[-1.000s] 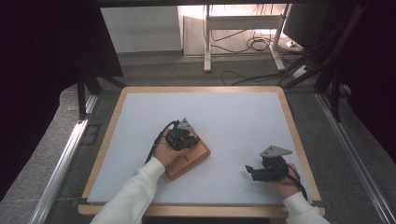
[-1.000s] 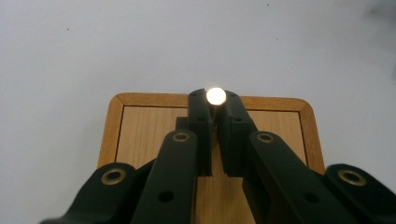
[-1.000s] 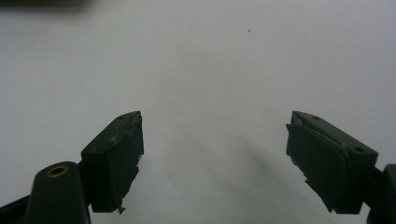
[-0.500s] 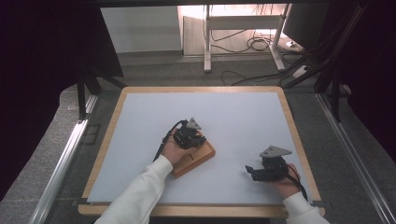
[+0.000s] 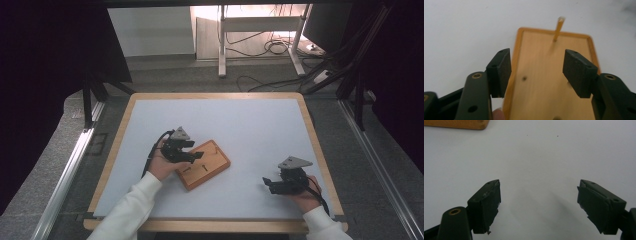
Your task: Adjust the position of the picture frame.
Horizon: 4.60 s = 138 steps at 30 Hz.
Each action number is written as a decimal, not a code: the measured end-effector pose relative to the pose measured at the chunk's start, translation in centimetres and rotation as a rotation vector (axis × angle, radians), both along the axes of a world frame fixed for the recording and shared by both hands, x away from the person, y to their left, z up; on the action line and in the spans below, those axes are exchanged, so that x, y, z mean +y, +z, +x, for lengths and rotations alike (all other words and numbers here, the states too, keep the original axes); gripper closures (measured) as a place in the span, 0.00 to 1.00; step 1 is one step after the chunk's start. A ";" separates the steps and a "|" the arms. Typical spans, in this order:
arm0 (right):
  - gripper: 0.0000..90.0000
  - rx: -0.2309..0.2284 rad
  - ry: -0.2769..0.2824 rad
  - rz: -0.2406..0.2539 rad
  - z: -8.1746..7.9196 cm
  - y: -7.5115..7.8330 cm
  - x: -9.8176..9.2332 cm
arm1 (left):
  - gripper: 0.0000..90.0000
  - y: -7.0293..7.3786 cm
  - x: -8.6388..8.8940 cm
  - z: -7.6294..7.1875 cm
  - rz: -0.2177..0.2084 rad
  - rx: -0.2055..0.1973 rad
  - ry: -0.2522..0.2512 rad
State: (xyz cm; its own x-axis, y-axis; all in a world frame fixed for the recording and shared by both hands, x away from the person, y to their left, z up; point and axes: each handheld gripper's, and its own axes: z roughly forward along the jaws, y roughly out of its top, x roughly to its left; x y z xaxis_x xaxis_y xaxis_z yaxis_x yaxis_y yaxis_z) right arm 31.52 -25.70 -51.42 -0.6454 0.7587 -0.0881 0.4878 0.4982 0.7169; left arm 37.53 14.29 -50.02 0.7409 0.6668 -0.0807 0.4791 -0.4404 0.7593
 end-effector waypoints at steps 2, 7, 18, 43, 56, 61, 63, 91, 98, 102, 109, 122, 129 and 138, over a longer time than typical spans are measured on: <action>0.22 0.000 -0.001 -0.001 0.0 0.0 0.0 | 0.41 -0.1 0.6 -0.1 0.001 0.004 0.006; 0.22 0.000 -0.001 -0.001 0.0 0.0 0.1 | 0.39 -0.4 2.7 -0.3 -0.013 0.013 0.036; 0.22 0.001 0.000 -0.006 0.0 -0.1 0.1 | 0.66 -0.6 5.2 -0.4 0.029 -0.004 0.064; 0.22 -0.008 -0.005 -0.007 0.0 -0.1 0.1 | 1.00 -2.8 5.5 0.0 0.108 0.083 0.019; 0.22 -0.024 -0.017 0.009 -0.1 0.1 -0.1 | 1.00 -3.2 6.3 -1.2 0.115 0.078 0.003; 0.22 -0.025 -0.017 0.007 -0.1 0.1 0.0 | 1.00 -3.2 6.2 -2.1 0.114 0.080 -0.024; 0.22 -0.025 -0.017 0.006 -0.1 0.1 0.0 | 1.00 -3.2 6.0 -2.4 0.112 0.079 -0.038; 0.22 -0.026 -0.017 0.004 0.0 0.1 0.1 | 1.00 -2.5 2.5 -5.5 0.087 0.088 -0.196; 0.22 -0.029 -0.015 0.001 0.0 0.0 0.1 | 1.00 -2.4 1.7 -5.7 0.077 0.089 -0.218; 0.22 -0.028 -0.014 0.001 0.0 0.0 0.1 | 1.00 -2.4 1.4 -5.7 0.070 0.093 -0.225; 0.22 -0.027 -0.015 -0.002 0.1 0.0 0.2 | 1.00 -2.5 1.0 -5.7 0.053 0.101 -0.233; 0.22 -0.032 -0.031 0.018 0.3 0.1 0.3 | 1.00 -2.4 0.8 -5.5 0.049 0.080 -0.199; 0.25 -0.029 -0.034 0.079 1.2 0.6 1.1 | 0.98 -2.4 2.9 -4.6 0.006 0.089 -0.058; 0.39 -0.007 -0.048 0.144 3.1 1.6 2.9 | 0.59 -2.8 4.9 -3.7 -0.050 0.114 0.086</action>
